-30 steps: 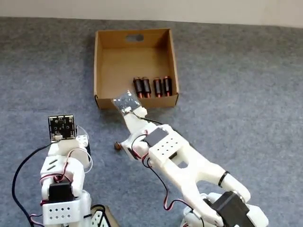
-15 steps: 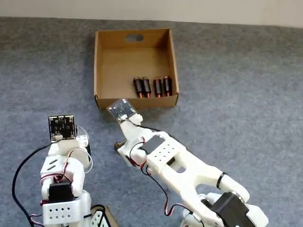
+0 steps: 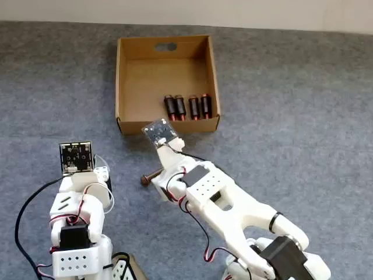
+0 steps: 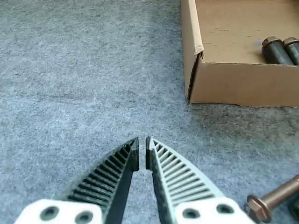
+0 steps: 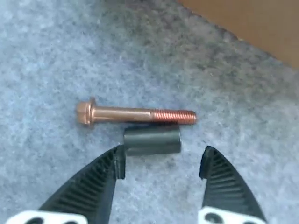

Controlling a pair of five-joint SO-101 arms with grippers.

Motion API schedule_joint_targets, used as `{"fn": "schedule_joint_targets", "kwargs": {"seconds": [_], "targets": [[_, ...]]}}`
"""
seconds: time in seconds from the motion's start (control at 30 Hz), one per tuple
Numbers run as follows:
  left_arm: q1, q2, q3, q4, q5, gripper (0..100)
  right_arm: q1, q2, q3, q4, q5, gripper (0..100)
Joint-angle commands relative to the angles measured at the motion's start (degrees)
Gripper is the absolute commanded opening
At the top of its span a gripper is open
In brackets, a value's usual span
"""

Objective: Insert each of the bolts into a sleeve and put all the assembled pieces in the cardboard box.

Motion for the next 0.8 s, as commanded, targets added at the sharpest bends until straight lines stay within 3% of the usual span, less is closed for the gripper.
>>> {"fn": "schedule_joint_targets", "kwargs": {"seconds": [0.0, 0.27, 0.5, 0.77], "targets": [[1.1, 0.1, -2.7, -0.2, -0.4, 6, -0.6, -1.9, 0.1, -2.4, 0.8, 25.3], [1.1, 0.1, -2.7, -0.2, -0.4, 6, -1.7, 9.5, 0.0, -6.9, 0.6, 25.3], [1.1, -0.1, -2.7, -0.2, -0.4, 6, -1.7, 10.0, -1.2, -6.6, 0.4, 24.9], [1.0, -0.3, -2.6, -0.2, -0.4, 6, -1.7, 8.9, -0.9, -6.5, 0.4, 9.1]]}}
